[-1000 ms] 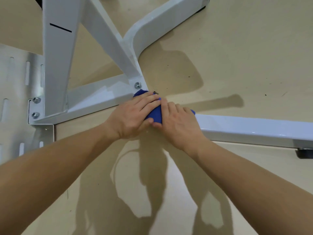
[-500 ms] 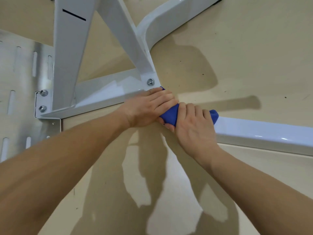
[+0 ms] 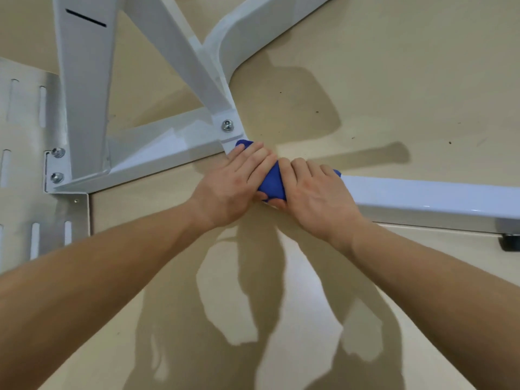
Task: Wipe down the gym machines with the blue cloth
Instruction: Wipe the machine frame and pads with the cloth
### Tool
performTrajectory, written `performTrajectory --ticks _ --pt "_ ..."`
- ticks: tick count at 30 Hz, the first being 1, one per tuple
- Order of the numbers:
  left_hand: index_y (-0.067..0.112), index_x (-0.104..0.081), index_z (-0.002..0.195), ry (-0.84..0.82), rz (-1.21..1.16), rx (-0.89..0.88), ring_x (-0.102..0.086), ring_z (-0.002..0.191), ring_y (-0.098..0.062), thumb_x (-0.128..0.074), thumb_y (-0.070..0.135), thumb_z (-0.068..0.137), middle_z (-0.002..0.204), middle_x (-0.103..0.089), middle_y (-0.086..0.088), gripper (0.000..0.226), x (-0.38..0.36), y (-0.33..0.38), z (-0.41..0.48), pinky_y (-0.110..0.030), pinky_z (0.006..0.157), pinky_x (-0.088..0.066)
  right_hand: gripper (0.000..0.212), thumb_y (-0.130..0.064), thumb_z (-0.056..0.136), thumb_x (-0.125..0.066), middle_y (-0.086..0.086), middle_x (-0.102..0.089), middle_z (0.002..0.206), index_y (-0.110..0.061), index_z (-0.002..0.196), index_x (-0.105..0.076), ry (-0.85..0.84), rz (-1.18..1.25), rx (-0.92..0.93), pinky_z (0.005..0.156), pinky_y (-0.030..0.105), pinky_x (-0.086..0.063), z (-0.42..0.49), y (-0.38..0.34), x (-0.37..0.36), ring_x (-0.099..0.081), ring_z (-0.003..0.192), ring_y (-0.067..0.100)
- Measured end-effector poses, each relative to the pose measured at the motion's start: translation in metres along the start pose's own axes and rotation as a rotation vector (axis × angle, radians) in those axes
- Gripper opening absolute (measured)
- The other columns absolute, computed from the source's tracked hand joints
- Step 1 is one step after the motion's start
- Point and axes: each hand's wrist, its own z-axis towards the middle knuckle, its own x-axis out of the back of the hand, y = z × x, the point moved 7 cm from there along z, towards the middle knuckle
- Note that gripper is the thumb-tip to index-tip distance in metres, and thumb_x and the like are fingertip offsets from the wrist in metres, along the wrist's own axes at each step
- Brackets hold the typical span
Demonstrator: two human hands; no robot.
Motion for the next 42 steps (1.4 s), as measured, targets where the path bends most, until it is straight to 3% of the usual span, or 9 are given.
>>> performTrajectory --ticks 5,10,14,19,23,29,32,38,42 --pt "0.001 -0.045 0.141 0.055 0.007 0.107 -0.050 0.124 -0.033 -0.052 0.047 0.093 0.132 -0.053 -0.015 0.067 0.004 0.074 0.029 -0.046 0.116 -0.029 0.082 -0.070 0.093 -0.024 0.012 -0.056 0.108 -0.003 0.137 -0.044 -0.137 0.042 0.131 0.074 0.042 -0.048 -0.039 0.068 0.006 -0.056 0.088 0.032" --pt "-0.005 -0.050 0.135 0.139 -0.091 -0.106 -0.056 0.101 -0.035 -0.041 0.050 0.101 0.120 -0.059 -0.019 0.065 0.016 0.094 0.058 -0.044 0.103 -0.040 0.076 -0.063 0.095 -0.019 0.013 -0.055 0.103 -0.003 0.131 -0.049 -0.136 0.000 -0.035 0.073 0.044 -0.043 -0.066 0.092 0.012 -0.052 0.084 0.035" --pt "-0.004 -0.049 0.136 0.022 -0.092 -0.179 -0.057 0.104 -0.035 -0.034 0.056 0.100 0.122 -0.058 -0.018 0.071 0.015 0.074 0.053 -0.041 0.099 -0.041 0.072 -0.067 0.093 -0.031 0.013 -0.054 0.103 -0.005 0.125 -0.047 -0.156 -0.100 -0.119 0.076 0.045 -0.039 -0.058 0.068 0.006 -0.050 0.085 0.033" --pt "-0.004 -0.044 0.139 -0.035 -0.034 -0.131 -0.052 0.104 -0.036 -0.039 0.053 0.098 0.126 -0.054 -0.020 0.071 0.011 0.068 0.048 -0.043 0.103 -0.038 0.073 -0.065 0.091 -0.042 0.012 -0.058 0.102 -0.004 0.130 -0.050 -0.110 -0.078 0.005 0.071 0.042 -0.041 -0.054 0.070 0.008 -0.053 0.082 0.032" --pt "-0.006 -0.040 0.140 -0.072 -0.020 -0.056 -0.051 0.103 -0.037 -0.038 0.050 0.100 0.127 -0.051 -0.022 0.069 0.014 0.092 0.057 -0.046 0.102 -0.038 0.074 -0.064 0.094 -0.032 0.011 -0.057 0.106 -0.004 0.135 -0.045 -0.138 -0.071 0.090 0.071 0.041 -0.042 -0.066 0.093 0.009 -0.053 0.084 0.031" --pt "-0.001 -0.042 0.138 -0.076 -0.037 0.021 -0.050 0.100 -0.033 -0.045 0.048 0.095 0.122 -0.052 -0.017 0.066 0.015 0.127 0.082 -0.043 0.102 -0.036 0.073 -0.063 0.095 -0.039 0.013 -0.056 0.113 -0.005 0.139 -0.044 -0.131 -0.065 0.116 0.071 0.041 -0.044 -0.089 0.128 0.011 -0.052 0.085 0.030" --pt "-0.001 -0.041 0.138 -0.086 -0.031 0.019 -0.051 0.100 -0.033 -0.037 0.050 0.095 0.120 -0.052 -0.016 0.067 0.014 0.151 0.101 -0.042 0.101 -0.036 0.072 -0.063 0.096 -0.040 0.012 -0.055 0.114 -0.006 0.140 -0.042 -0.140 -0.048 0.100 0.073 0.041 -0.044 -0.105 0.153 0.012 -0.051 0.087 0.031" --pt "-0.002 -0.043 0.137 -0.039 -0.045 -0.043 -0.052 0.098 -0.032 -0.042 0.049 0.093 0.117 -0.055 -0.016 0.068 0.013 0.217 0.150 -0.040 0.097 -0.036 0.073 -0.065 0.098 -0.024 0.010 -0.052 0.116 -0.008 0.142 -0.039 -0.177 -0.055 0.050 0.078 0.040 -0.044 -0.152 0.221 0.014 -0.048 0.088 0.029" --pt "-0.003 -0.039 0.141 -0.039 -0.085 -0.087 -0.052 0.101 -0.033 -0.034 0.048 0.094 0.120 -0.054 -0.016 0.069 0.013 0.256 0.179 -0.042 0.101 -0.037 0.077 -0.067 0.097 -0.018 0.009 -0.052 0.118 -0.009 0.143 -0.039 -0.212 -0.021 0.010 0.082 0.041 -0.044 -0.182 0.261 0.016 -0.050 0.091 0.030"
